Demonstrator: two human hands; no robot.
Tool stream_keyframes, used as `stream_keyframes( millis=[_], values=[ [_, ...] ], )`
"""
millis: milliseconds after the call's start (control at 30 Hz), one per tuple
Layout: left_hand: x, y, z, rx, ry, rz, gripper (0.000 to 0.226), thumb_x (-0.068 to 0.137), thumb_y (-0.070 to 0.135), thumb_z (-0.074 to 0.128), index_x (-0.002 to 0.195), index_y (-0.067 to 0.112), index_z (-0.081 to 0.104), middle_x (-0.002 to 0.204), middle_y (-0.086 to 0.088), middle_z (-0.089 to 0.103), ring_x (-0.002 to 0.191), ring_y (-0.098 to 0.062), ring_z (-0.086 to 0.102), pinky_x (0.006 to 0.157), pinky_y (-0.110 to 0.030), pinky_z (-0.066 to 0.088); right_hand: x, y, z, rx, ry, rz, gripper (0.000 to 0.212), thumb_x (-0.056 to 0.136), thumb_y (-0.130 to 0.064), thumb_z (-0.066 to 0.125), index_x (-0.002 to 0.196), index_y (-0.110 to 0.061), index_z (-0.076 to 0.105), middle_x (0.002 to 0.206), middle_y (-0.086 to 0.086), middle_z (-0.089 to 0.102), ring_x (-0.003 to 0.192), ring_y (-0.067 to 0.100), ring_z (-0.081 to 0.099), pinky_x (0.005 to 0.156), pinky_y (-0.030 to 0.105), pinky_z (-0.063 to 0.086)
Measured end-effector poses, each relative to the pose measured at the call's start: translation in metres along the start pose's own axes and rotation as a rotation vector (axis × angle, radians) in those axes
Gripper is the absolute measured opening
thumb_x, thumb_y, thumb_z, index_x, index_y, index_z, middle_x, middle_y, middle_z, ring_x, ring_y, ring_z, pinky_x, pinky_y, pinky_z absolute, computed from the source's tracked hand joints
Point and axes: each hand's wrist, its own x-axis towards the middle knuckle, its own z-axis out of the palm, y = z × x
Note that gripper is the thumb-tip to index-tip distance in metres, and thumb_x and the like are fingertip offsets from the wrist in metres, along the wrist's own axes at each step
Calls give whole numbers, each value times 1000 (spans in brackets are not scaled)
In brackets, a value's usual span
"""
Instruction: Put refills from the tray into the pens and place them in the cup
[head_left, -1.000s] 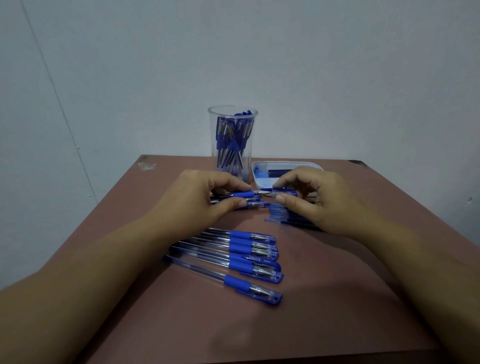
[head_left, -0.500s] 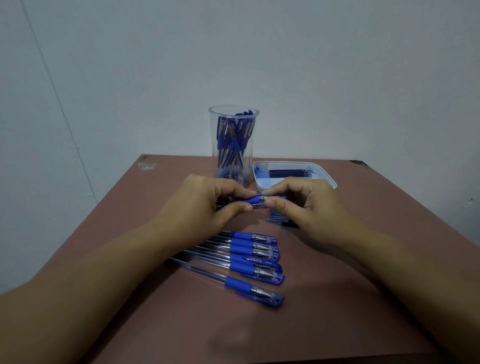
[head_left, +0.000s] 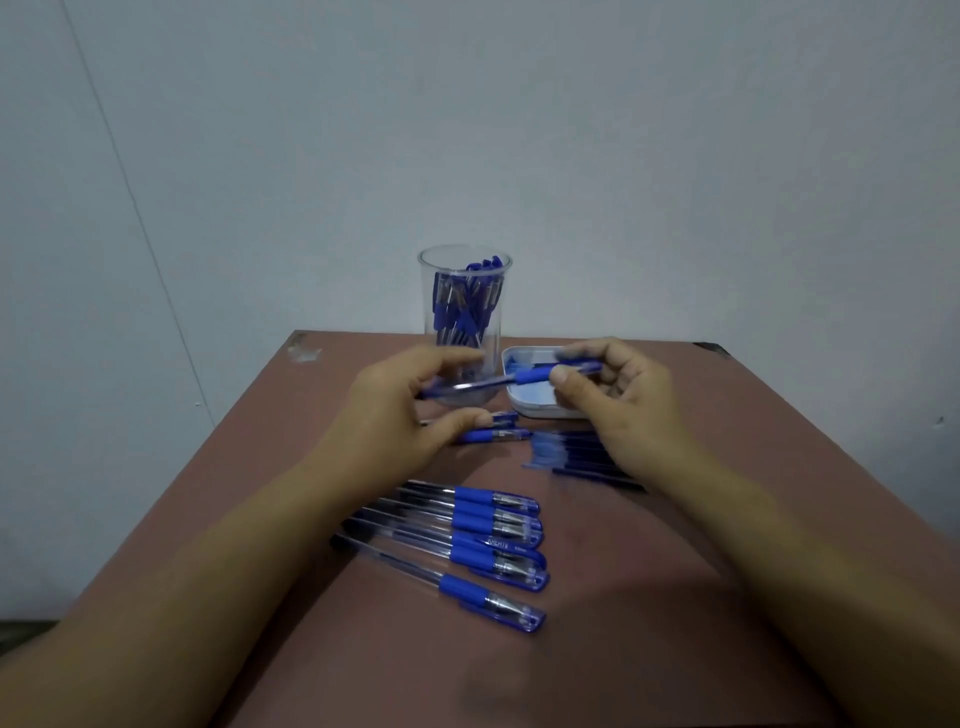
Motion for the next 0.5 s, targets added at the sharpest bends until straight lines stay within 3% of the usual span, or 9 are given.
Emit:
stream_keyframes(
  millis=[100,167,300,400,500],
  values=[
    [14,-14,-20,121,79,-86,76,68,52,75,136,39,43,118,28,47,99,9,47,81,-6,38,18,-17,-15,-1,127,-47,22,89,-10,67,96,-26,54,75,-5,68,76,15,63,79,32,53],
    [28,-25,-30,181,80,-109,96,63,60,74,146,32,35,138,11,46,116,-4,47,93,-23,44,35,-31,-21,-21,167,-76,29,90,-11,67,96,-29,45,79,2,64,77,22,58,80,38,51],
    [56,-39,-37,240,13,-97,111,59,64,74,152,31,24,152,2,34,134,-16,40,108,-44,42,70,-53,-22,-68,188,-135,34,90,-14,67,94,-28,37,82,4,64,77,19,56,76,29,50],
    [68,-46,-31,207,-3,-47,107,61,58,78,150,27,29,153,1,35,137,-17,38,109,-46,40,91,-60,-20,-109,193,-177,33,90,-14,68,94,-25,37,80,0,64,73,14,57,69,22,49],
    [72,-50,-20,152,7,-21,101,62,56,78,148,26,35,151,1,39,126,-10,46,101,-35,47,109,-59,-18,-186,166,-210,31,88,-15,70,96,-20,40,77,-4,66,67,7,59,68,22,49]
  ],
)
